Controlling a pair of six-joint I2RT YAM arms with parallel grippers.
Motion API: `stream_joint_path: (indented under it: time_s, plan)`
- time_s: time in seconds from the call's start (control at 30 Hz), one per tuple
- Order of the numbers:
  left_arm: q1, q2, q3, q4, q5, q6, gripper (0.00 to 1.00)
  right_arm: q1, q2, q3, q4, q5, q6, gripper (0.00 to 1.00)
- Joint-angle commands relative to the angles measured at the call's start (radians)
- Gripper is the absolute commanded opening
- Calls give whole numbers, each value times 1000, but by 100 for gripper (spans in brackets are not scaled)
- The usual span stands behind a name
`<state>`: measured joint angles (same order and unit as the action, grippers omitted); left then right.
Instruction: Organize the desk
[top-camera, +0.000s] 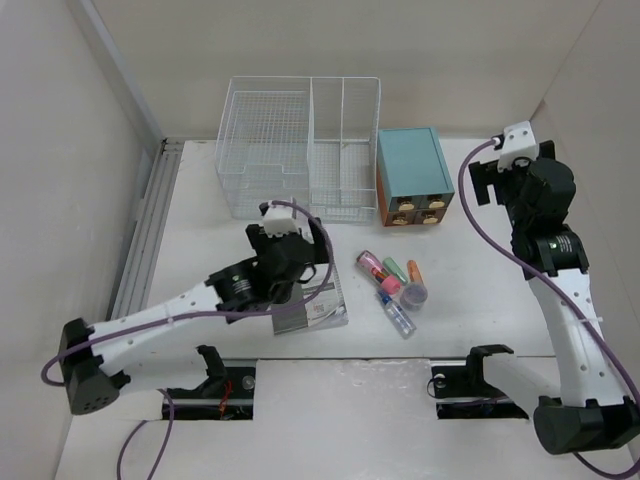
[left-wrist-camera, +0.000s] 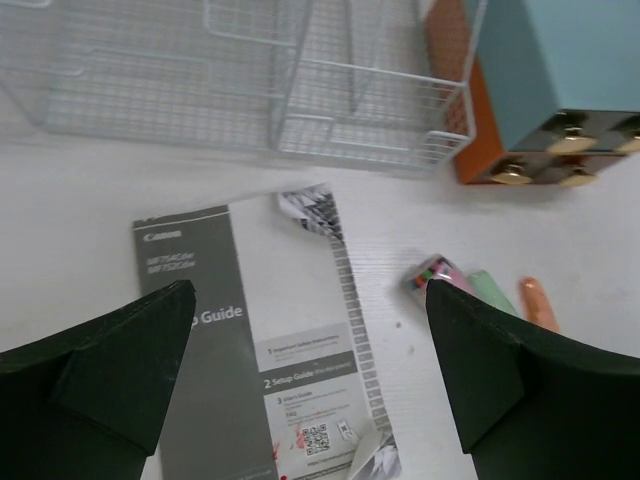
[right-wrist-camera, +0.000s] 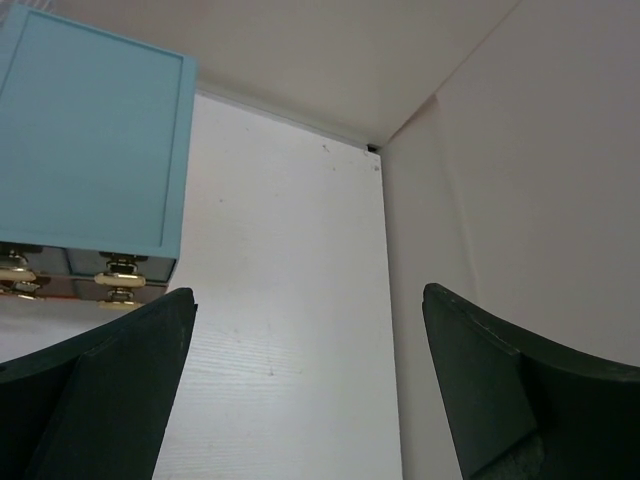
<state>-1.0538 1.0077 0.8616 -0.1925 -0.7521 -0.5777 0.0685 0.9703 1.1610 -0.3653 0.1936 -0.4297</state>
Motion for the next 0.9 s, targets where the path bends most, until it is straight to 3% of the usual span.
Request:
stream_joint_path:
  time_s: [0.0, 0.07, 0.1, 0.13, 0.23, 0.3, 0.33, 0.37, 0.4, 0.43, 0.47, 0.57, 0.63, 0.7, 0.87]
  plan:
    - [-44, 132, 155, -319, -264, -177, 100, 28, 20, 35, 40, -43, -76, 100]
    - [-54, 149, 191, -317, -247, -179, 100, 48, 39, 49, -19, -138, -148, 100]
    - [-54, 116, 165, -183, -206, -69, 100, 48, 50, 60, -33, -192, -138, 100]
    - [-54, 80, 133, -95, -76, -9, 100, 48, 65, 60, -34, -266, -97, 100]
    - [9, -99, -27, 113, 97, 4, 92, 48, 105, 49, -86, -513, -84, 98]
    - [34, -188, -131, 140, 146, -42, 83, 60, 201, 64, -153, -742, -69, 72]
    - [43, -266, -162, 140, 146, -59, 74, 60, 244, 75, -164, -799, -32, 19]
    - [43, -300, -191, 140, 146, -91, 71, 74, 324, 95, -164, -847, -21, 12]
    - [43, -354, -246, 149, 146, -108, 70, 95, 359, 107, -173, -941, -21, 12]
    - [43, -374, -268, 150, 146, -122, 67, 114, 392, 118, -173, -966, -21, 20]
    - [43, -391, -288, 150, 146, -138, 63, 132, 451, 147, -173, -990, -11, 55]
    - [43, -402, -352, 139, 131, -197, 52, 224, 524, 189, -141, -1048, 29, 90]
    - [43, -402, -390, 130, 122, -240, 57, 313, 580, 189, -82, -1062, 75, 94]
    - [61, -389, -423, 168, 134, -254, 76, 384, 638, 178, -48, -1019, 121, 97]
    - [147, -359, -564, 267, 218, -275, 78, 522, 705, 115, 151, -846, 253, 99]
